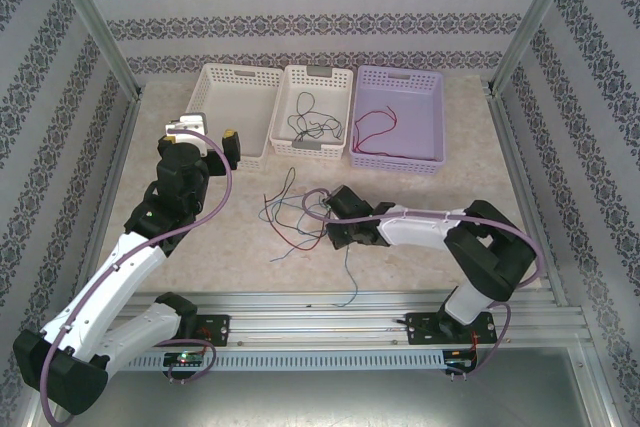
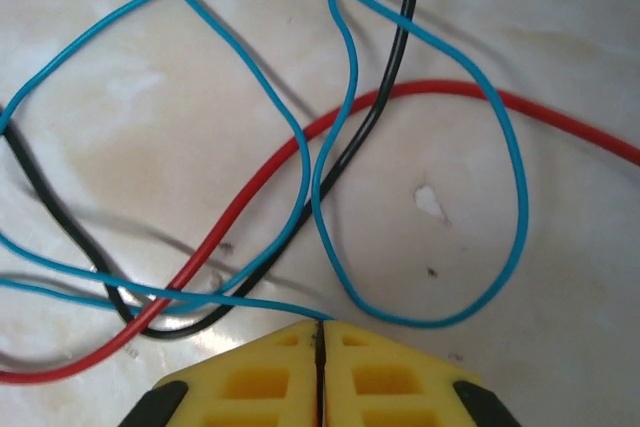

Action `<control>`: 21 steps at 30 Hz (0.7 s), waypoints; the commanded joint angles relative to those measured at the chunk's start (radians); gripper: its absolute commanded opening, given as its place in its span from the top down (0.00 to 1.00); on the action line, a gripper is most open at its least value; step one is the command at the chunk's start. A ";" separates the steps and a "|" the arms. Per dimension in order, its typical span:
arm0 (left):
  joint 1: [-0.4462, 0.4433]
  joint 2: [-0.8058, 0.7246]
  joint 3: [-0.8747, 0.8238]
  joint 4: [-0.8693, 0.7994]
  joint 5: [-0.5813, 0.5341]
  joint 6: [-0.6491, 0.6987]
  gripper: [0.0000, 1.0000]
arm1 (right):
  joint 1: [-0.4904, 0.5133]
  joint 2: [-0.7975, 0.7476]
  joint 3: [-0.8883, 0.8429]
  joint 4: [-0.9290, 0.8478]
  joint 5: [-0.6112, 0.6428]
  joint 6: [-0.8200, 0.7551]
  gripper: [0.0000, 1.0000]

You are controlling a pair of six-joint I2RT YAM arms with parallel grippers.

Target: Untangle the cables

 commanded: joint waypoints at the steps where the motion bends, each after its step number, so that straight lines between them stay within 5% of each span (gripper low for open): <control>1: -0.009 -0.018 -0.014 0.034 -0.017 0.021 0.00 | 0.001 -0.065 -0.007 -0.040 0.004 -0.003 0.93; 4: -0.010 -0.017 -0.014 0.035 -0.017 0.022 0.00 | -0.001 -0.077 0.003 -0.070 0.029 -0.007 0.86; 8: -0.009 -0.016 -0.014 0.035 -0.015 0.021 0.00 | -0.007 -0.064 0.010 -0.079 0.038 -0.006 0.51; 21: -0.009 -0.019 -0.014 0.035 -0.014 0.023 0.00 | -0.030 0.087 0.064 -0.052 0.014 -0.032 0.42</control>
